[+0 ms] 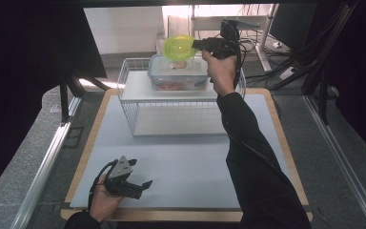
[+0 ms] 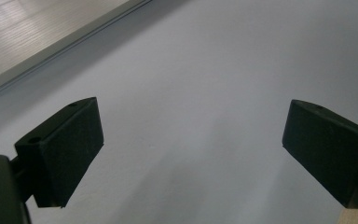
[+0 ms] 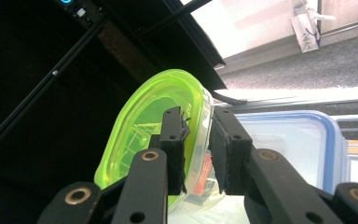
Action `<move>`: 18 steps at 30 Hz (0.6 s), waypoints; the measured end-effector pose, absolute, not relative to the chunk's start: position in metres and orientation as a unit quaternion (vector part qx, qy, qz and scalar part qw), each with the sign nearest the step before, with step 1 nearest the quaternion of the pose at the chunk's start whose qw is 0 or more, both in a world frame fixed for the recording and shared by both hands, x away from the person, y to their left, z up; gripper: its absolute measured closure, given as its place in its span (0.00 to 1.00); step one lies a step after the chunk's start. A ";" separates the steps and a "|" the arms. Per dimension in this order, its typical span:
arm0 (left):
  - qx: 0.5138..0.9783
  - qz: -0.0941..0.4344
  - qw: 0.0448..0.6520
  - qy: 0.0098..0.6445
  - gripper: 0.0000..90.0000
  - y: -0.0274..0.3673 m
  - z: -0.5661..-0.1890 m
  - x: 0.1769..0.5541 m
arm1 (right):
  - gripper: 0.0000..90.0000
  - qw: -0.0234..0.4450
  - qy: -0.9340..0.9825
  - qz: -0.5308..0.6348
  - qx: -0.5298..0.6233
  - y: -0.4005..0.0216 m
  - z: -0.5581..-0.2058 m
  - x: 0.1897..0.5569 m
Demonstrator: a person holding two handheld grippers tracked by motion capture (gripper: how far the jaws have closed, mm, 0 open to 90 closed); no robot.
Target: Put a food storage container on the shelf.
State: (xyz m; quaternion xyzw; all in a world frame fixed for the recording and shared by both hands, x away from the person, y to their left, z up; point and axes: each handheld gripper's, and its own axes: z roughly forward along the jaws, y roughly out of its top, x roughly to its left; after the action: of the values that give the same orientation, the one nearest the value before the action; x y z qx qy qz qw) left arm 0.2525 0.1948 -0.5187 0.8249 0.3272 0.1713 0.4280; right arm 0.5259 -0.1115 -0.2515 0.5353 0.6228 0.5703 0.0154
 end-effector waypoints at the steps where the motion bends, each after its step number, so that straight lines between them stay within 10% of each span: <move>1: 0.825 0.171 0.428 0.327 0.06 0.195 -0.519 0.252 | 0.84 0.014 0.620 0.570 0.539 -0.111 -0.252 0.526; 18: 0.826 0.171 0.427 0.325 0.06 0.194 -0.519 0.252 | 0.68 0.030 0.628 0.567 0.533 -0.109 -0.256 0.529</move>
State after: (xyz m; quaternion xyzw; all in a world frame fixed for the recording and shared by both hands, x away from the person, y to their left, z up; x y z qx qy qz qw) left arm 0.2522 0.1943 -0.5187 0.8264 0.3252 0.1706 0.4269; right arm 0.5294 -0.1090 -0.2555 0.5326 0.6279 0.5667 0.0298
